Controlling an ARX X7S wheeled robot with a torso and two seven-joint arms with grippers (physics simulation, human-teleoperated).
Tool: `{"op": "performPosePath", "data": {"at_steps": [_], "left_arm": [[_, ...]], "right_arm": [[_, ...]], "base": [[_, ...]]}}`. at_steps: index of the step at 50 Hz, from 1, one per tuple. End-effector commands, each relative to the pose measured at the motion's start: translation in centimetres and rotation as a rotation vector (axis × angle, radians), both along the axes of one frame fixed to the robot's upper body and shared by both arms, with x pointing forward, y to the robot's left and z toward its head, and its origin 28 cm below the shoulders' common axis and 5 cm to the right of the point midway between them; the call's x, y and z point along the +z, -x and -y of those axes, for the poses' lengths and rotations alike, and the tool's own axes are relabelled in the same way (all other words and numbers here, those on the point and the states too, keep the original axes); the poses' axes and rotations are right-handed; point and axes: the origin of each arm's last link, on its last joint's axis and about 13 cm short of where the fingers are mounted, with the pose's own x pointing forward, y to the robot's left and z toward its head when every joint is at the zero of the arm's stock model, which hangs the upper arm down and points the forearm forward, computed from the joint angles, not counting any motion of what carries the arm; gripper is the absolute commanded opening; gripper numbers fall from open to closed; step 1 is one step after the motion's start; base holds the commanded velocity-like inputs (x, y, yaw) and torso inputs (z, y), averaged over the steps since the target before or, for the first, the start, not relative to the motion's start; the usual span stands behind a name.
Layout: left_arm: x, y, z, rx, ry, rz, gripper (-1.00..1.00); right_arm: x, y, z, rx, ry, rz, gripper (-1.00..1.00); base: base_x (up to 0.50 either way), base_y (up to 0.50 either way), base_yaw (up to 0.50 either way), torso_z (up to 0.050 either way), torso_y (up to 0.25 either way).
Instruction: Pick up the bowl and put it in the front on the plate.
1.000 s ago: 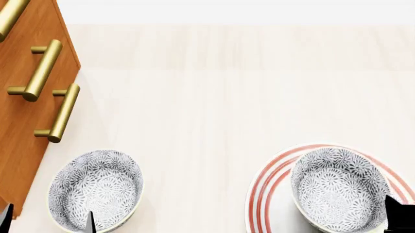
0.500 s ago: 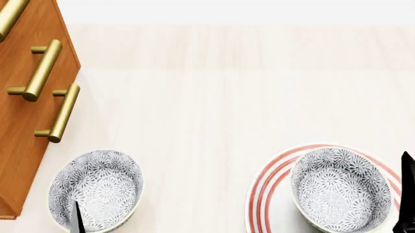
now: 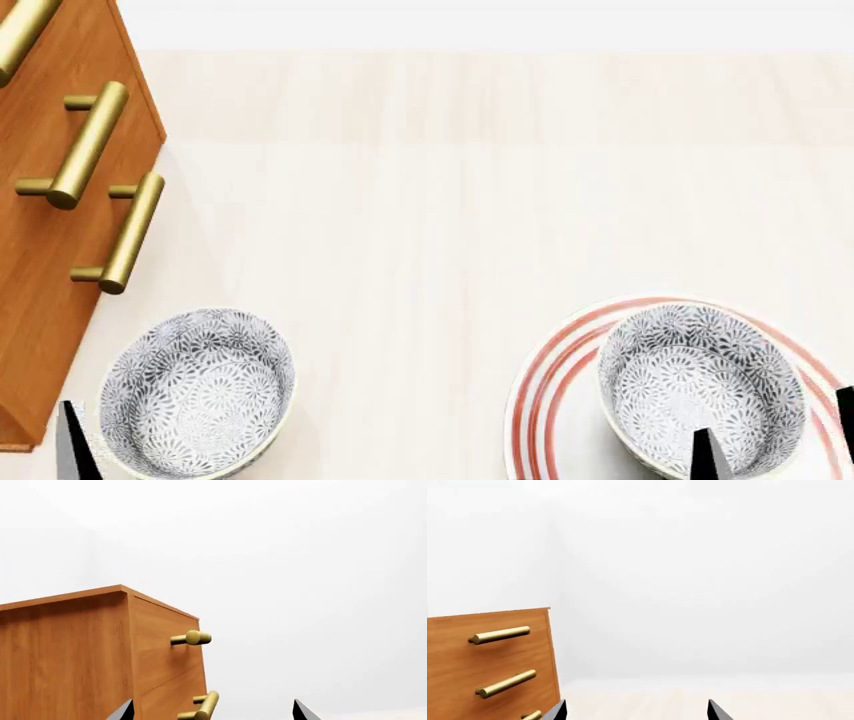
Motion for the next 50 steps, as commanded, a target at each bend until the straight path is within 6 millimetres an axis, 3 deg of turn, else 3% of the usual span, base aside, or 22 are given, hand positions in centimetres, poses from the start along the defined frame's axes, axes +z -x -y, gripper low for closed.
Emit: {"op": "performPosePath", "data": {"at_steps": [1, 14, 38, 50], "left_arm": [[0.9, 0.6, -1.2, 0.044, -0.027, 0.086, 1.0], [2.3, 0.5, -3.8, 0.159, -0.076, 0.168, 1.0], [2.8, 1.1, -4.8, 0.181, -0.106, 0.226, 1.0], [3.5, 0.9, -5.8, 0.206, -0.109, 0.286, 1.0]], "right_arm": [[-1.2, 2.2, 0.8, -0.086, -0.01, 0.049, 1.0], [-1.3, 1.5, -0.7, -0.055, -0.03, 0.077, 1.0], [-2.1, 0.1, -2.8, -0.008, -0.09, 0.074, 1.0], [-1.1, -1.1, -3.4, -0.012, -0.137, 0.125, 1.0]], "base": [[0.0, 0.0, 0.0, 0.0, 0.0], [0.0, 0.0, 0.0, 0.0, 0.0], [0.0, 0.0, 0.0, 0.0, 0.0], [0.0, 0.0, 0.0, 0.0, 0.0]]}}
